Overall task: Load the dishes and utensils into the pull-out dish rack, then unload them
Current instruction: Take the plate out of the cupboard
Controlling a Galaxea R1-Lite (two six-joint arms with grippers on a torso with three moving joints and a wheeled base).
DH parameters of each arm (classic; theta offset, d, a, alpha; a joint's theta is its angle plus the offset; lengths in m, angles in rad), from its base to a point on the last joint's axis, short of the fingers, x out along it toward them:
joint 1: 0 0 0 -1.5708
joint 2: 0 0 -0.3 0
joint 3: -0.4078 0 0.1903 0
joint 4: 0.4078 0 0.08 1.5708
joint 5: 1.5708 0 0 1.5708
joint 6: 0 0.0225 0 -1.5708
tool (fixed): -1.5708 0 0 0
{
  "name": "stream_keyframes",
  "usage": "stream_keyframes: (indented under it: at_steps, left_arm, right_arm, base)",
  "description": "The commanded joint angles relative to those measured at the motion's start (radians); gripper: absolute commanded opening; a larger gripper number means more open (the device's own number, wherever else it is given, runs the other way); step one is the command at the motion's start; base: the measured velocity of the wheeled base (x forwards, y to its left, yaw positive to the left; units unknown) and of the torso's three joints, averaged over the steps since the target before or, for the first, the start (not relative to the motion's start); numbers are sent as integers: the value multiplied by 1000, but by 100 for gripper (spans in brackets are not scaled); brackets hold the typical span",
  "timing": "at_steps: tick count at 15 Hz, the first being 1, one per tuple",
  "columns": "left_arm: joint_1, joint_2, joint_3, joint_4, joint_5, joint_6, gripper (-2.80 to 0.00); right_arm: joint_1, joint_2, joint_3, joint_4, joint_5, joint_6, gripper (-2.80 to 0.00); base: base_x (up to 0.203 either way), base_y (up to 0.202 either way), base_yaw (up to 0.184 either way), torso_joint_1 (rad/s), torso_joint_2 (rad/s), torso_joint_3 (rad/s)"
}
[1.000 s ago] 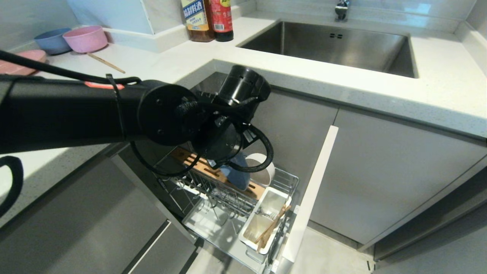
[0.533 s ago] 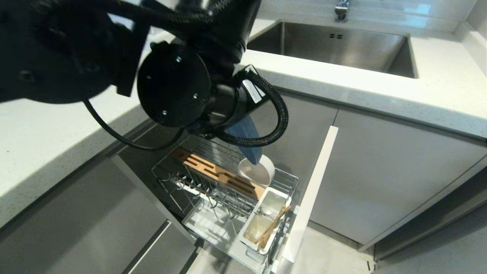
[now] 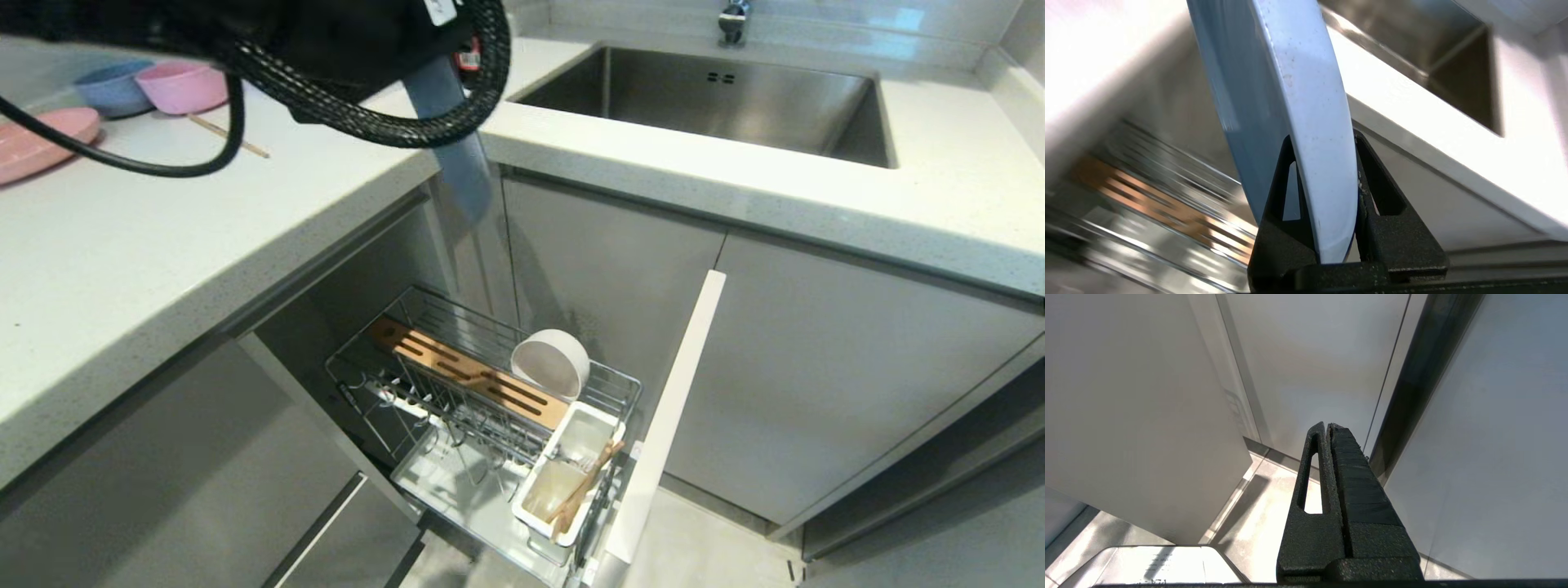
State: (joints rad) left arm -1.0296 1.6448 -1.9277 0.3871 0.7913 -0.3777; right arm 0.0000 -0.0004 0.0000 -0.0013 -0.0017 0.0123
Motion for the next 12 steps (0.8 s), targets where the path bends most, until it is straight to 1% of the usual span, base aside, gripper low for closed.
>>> stream_keyframes:
  at_steps: [1, 3, 5, 7, 9, 11, 12]
  left_arm:
    - [40, -50, -1, -2, 4, 112, -280]
    - [107, -83, -10, -20, 6, 249, -280]
    - [175, -102, -11, -54, 18, 366, -280]
    - [265, -114, -10, -42, 35, 414, -280]
    - [356, -130, -10, 18, 39, 439, -280]
    - [456, -147, -10, 150, 42, 443, -280]
    - [503, -162, -10, 243, 46, 443, -280]
  right_arm:
    - [0, 0, 2, 0, 0, 0, -280]
    - [0, 0, 1, 0, 0, 0, -280]
    - [0, 0, 0, 0, 0, 0, -280]
    - [0, 0, 1, 0, 0, 0, -280]
    - [0, 0, 1, 0, 0, 0, -280]
    - [0, 0, 2, 0, 0, 0, -280]
    - [0, 0, 1, 0, 0, 0, -280]
  base:
    - [0, 0, 0, 0, 0, 0]
    - [0, 0, 0, 0, 0, 0]
    - [0, 0, 0, 0, 0, 0]
    - [0, 0, 0, 0, 0, 0]
    - [0, 0, 0, 0, 0, 0]
    - [0, 0, 0, 0, 0, 0]
    - [0, 0, 0, 0, 0, 0]
